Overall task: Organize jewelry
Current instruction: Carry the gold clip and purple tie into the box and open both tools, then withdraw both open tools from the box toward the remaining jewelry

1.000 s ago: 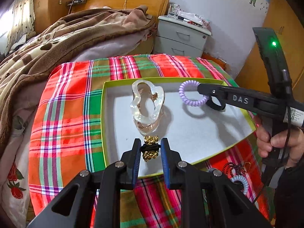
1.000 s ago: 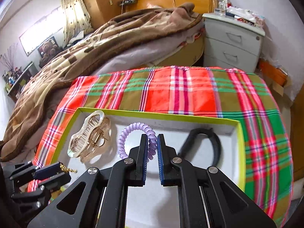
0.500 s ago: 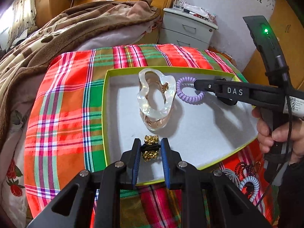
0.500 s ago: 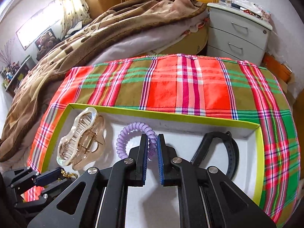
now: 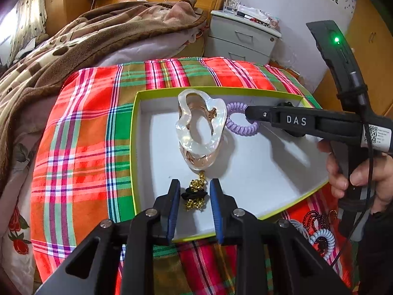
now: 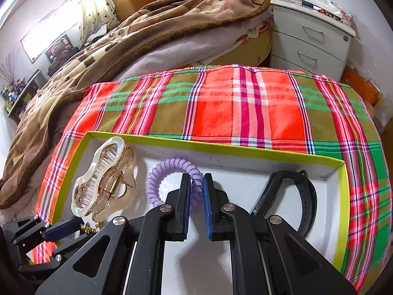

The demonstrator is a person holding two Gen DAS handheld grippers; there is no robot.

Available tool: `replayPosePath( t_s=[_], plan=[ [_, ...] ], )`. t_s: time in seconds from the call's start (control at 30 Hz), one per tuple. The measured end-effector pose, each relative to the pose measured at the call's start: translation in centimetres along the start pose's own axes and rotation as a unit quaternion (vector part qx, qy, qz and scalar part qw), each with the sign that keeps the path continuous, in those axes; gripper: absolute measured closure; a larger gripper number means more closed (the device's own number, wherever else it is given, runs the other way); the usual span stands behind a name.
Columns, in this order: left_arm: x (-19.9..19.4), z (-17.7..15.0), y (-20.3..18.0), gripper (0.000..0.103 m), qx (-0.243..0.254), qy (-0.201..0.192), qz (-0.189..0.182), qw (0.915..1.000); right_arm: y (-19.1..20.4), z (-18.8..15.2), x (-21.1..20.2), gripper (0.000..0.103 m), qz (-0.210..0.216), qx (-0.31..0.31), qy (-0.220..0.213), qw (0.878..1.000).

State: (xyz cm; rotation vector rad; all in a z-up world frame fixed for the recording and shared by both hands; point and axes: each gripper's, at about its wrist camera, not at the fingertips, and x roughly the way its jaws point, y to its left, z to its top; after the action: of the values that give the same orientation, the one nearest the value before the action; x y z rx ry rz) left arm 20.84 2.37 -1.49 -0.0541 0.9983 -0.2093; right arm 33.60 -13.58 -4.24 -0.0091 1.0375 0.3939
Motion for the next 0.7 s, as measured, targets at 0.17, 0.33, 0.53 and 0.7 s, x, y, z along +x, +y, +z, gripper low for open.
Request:
replayPosePath(
  t_s=[0.17,0.33,0.53,0.7],
  plan=[
    [0.0,0.1,0.1,0.071,-0.003,0.0,-0.005,1.0,0.2,0.0,-0.1,0.086,0.002,-0.003,-0.004,1.0],
    [-0.3,0.0,0.1,0.066,-0.006,-0.002,-0.004,1.0,0.2,-0.2,-0.9,0.077,-0.001,-0.005,-0.013,1.0],
    [-1.9,-0.6,0.2,0.066,-0.014,-0.018,-0.014,0.9996,-0.7,-1.6,-4.3,0.076,0.006,-0.003,-0.045,0.999],
    [-3.6,-1.4,0.0,0.065,-0.014,-0.032,-0.013,0.9993,-1.8,-3.8,-7.7,0.076,0.014,-0.001,-0.074,0.997]
  ],
)
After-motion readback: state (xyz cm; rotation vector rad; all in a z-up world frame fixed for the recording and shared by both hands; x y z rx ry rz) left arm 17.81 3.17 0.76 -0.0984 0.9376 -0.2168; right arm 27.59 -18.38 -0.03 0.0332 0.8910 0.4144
